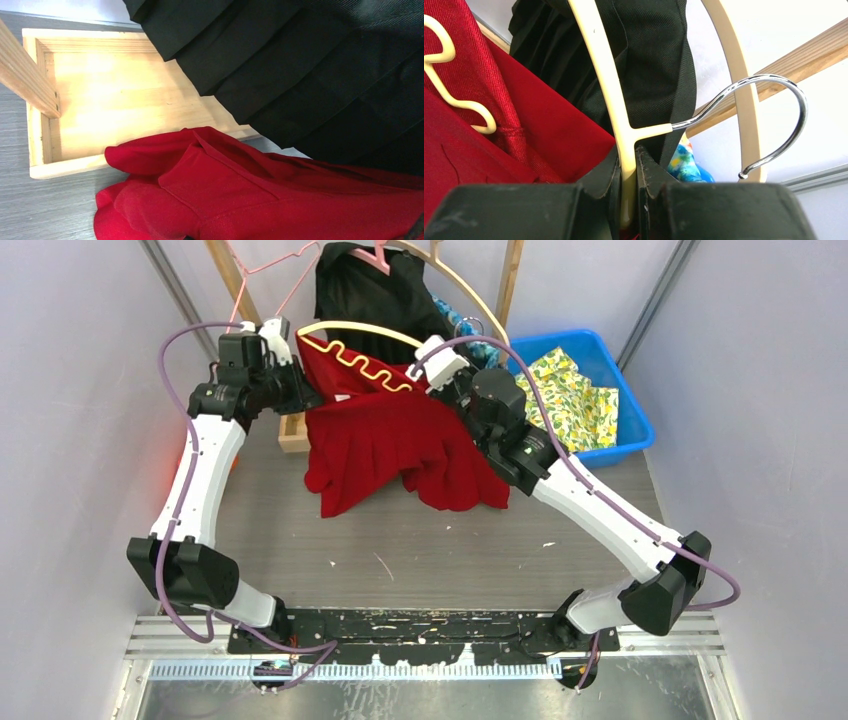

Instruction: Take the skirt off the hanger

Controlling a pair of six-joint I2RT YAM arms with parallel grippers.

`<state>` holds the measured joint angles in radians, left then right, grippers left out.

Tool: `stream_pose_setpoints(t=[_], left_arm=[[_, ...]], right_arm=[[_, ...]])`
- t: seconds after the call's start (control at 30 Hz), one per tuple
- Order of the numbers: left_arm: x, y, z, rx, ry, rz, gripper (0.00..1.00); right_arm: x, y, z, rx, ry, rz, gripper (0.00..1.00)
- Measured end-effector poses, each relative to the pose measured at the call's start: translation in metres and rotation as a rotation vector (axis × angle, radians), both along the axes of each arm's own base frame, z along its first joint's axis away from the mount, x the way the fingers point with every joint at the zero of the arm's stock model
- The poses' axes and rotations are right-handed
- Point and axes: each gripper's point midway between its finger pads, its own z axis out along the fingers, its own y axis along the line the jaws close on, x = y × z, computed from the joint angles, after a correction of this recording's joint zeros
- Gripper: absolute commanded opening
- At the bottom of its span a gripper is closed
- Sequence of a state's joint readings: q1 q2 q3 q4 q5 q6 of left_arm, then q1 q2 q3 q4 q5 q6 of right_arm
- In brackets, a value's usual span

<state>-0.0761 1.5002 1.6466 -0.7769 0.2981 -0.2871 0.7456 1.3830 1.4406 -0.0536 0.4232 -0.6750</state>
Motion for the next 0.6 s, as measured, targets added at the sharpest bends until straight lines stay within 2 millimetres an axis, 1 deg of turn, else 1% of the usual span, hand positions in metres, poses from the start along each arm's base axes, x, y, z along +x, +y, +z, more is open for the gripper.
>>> stream_pose_setpoints(t=[0.2,0.3,0.4,0.6], left_arm=[[0.004,-0.002,0.003,-0.007,-0.025,-0.007,0.0],[0.007,-0.003,-0.001,-0.012,-0.029,-0.011,0.0],[0.007,-0.004,-0.008,-0.04,-0.009,-0.013,0.0],[0.016,-0.002,-0.011,-0.098,0.024,-0.011,0.0]], right_arm=[[0.003,-0.004,0.001,0.002,-0.004,-0.004,0.01],[0.006,-0.005,0.001,-0.005,-0.006,0.008,0.01],[0.011,-0.013,0.002,0.006,-0.007,0.0,0.01],[0.015,-0.012,-0.002,0.038,0.007,0.038,0.01]])
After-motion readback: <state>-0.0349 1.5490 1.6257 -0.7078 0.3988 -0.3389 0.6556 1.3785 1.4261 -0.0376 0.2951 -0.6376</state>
